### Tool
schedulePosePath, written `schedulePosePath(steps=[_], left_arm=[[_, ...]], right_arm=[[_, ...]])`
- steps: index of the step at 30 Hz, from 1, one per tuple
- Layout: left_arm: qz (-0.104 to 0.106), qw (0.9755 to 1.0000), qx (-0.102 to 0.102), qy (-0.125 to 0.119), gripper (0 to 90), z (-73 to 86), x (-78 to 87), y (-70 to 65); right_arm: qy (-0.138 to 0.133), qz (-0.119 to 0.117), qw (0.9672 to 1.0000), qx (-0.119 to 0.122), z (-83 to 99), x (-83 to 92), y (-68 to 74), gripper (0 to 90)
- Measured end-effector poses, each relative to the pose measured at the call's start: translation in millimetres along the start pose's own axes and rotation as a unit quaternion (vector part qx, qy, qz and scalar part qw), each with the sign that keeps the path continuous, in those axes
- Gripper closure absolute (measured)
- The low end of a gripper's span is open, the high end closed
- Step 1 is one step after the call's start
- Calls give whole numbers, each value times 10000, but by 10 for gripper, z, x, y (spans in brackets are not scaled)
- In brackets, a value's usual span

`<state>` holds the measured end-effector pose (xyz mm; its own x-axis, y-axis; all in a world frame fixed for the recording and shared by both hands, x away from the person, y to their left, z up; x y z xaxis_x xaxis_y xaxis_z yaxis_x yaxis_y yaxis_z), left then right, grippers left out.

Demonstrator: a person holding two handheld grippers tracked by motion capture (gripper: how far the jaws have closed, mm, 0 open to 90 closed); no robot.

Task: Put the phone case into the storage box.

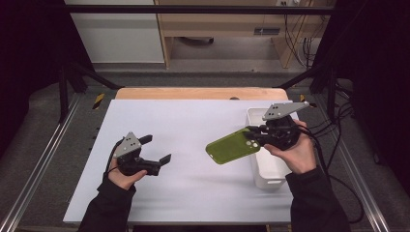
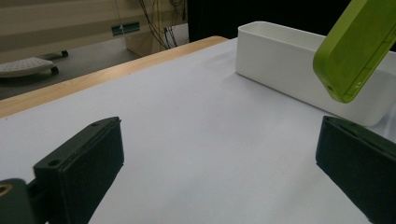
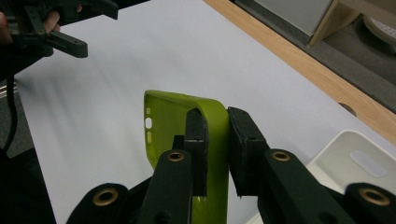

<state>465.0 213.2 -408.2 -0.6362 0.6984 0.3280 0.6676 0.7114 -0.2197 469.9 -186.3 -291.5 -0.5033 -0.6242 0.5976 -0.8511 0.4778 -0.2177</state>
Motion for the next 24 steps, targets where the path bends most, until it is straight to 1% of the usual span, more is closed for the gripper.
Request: schedulePosePath(steps=[1,5,6,8,12,14,15,17,20,24], left_arm=[[-10,10000,13,-13,9,18,32,33],[-46,10000,39,-55,7,50,80,82],[-112,9999,54,-50,5,78,106,120],[-129,9999,59,-49,6,94,117,138],[-238,9997,105,-32,5,162,155,218],[-259,9996,101,-22,4,170,163,230],[-273,9996,98,-35,3,177,169,241],[-293,9995,122,-53,3,189,183,260],[-316,9994,144,-37,3,209,202,286],[-360,9992,174,-17,3,249,223,321]], right_arm=[[-1,11,10000,-4,-9,8,-1,790],[16,53,10000,41,-41,36,-7,790],[20,73,10000,54,-63,56,-15,790],[17,108,9999,68,-84,76,-24,790],[-4,164,9998,100,-121,108,-40,790],[2,166,9998,115,-130,117,-44,790],[10,216,9996,152,-146,129,-54,790],[14,230,9996,159,-155,138,-60,790],[-16,340,9992,223,-186,178,-83,790],[-16,413,9988,275,-205,209,-97,790]])
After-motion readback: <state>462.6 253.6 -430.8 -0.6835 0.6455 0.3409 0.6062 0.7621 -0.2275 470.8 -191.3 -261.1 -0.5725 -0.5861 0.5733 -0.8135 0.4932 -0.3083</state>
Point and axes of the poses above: each handheld gripper's, and its own axes: x roughly backward along the jaws, z roughly out of its underside, y roughly to its left, the point moved 1 cm from there along -x, roughly forward along the jaws, and after that the axes turned 12 degrees about x, right-handed, at the moved point
